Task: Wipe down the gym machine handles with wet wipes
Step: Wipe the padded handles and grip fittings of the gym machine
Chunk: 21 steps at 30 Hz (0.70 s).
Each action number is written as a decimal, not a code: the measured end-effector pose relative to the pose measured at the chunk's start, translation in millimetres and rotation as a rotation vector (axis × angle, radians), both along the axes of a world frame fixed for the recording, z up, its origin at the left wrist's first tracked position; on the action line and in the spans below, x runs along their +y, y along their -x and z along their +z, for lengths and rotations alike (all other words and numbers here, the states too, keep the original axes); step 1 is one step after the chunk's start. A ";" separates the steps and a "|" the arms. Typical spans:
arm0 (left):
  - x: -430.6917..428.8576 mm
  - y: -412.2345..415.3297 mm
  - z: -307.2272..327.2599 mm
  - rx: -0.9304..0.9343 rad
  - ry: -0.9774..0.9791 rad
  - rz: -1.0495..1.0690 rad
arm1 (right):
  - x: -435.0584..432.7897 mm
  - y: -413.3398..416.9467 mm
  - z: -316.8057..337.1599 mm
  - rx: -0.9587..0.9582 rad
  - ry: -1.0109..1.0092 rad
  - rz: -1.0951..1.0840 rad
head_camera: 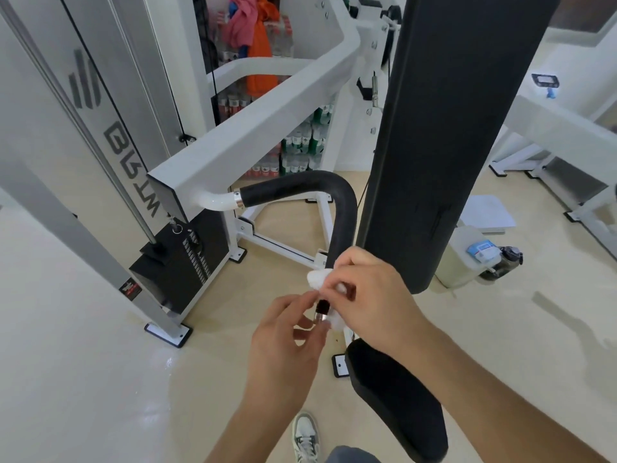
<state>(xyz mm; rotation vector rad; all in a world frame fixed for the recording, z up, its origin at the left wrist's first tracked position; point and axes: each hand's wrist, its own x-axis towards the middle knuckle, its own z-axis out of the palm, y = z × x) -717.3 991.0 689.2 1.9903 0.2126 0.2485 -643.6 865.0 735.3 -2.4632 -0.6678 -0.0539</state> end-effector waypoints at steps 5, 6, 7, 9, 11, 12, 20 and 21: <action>3.0 -0.6 2.7 0.019 0.050 0.038 | -2.4 -7.8 -5.3 -0.098 -0.026 -0.048; 5.0 -1.0 2.4 0.039 0.072 0.050 | -1.0 2.8 -10.1 -0.095 -0.022 -0.021; 7.4 -1.5 2.1 0.055 0.089 0.061 | 0.0 14.8 -15.2 -0.063 -0.034 0.011; 9.8 -2.5 1.7 0.070 0.103 0.065 | -0.5 25.4 -20.6 0.005 -0.081 0.049; 7.7 -3.8 4.1 0.085 0.095 0.046 | -0.4 9.3 -19.8 -0.022 -0.117 -0.014; 5.9 -4.7 5.3 0.091 0.080 0.038 | -0.4 -3.6 -17.9 -0.062 -0.139 -0.079; 6.4 -3.5 8.2 0.060 -0.024 0.019 | -5.6 10.9 -22.9 -0.002 -0.150 0.032; 4.9 -4.6 8.8 0.054 -0.060 0.019 | -6.3 -1.0 -22.9 -0.025 -0.180 -0.017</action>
